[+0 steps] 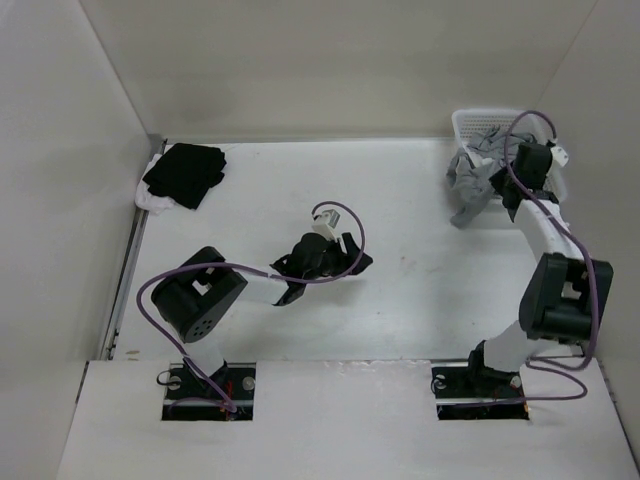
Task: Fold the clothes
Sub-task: Grab the tank top from the pile, then move the tank top to the center of the board
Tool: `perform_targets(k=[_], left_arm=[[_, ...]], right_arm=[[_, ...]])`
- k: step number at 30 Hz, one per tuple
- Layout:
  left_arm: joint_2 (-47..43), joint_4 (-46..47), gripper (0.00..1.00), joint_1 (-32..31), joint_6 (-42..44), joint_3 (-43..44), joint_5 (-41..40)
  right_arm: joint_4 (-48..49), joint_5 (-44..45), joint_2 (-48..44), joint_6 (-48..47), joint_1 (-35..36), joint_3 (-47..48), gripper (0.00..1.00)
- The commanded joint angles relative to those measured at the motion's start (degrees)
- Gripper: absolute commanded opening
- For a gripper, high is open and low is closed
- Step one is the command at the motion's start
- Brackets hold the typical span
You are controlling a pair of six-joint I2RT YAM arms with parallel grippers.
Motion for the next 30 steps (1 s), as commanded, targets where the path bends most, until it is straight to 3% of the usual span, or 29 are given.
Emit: perform_targets(k=[1,6,10,16,18,21,27,30], left_arm=[[-0.04,4.11,0.57,0.45,-0.5,-0.69,0.8],[-1.0,4.9,0.57,1.59,-0.76,-1.65,0.45],[-3.99,6.49,0.56,4.75,-2.25,-4.02,-0.51],[-14.16,6.67,0.56,12.47,-4.01,-9.99,-4.29],[-19.53,5.88,0.57,15.82,-4.71,-12.37,-5.43],[-26.47,2.72,0.57,20.47,-5.94,-14.92,-6.23],[-36.68,-3.7,0.58,29.26,-7.26,-19.31,-6.06],[-37.74,-5.99,0.58,30.85,-7.18,-20.2,-5.7]], right_arm=[[18.7,-1.12,-16.54,3.6,0.54,-3.95,0.0],[22.05,-3.39,-28.24,5.01,6.5,-2.3,0.0],[24.68,-6.03,-34.06,3.08,18.54,3.94,0.0],[25.83,-3.94,-36.09,-8.85,41.54,16.06,0.02],[25.48,-1.92,-34.08,-12.55,47.36,18.97,0.02],[23.64,0.02,-29.34,-13.71,50.55,20.13,0.03],[27.31,-3.83,-11.87,-6.17,46.26,17.05,0.03],[24.88,-5.07,1.05,-5.1,44.67,22.39,0.05]])
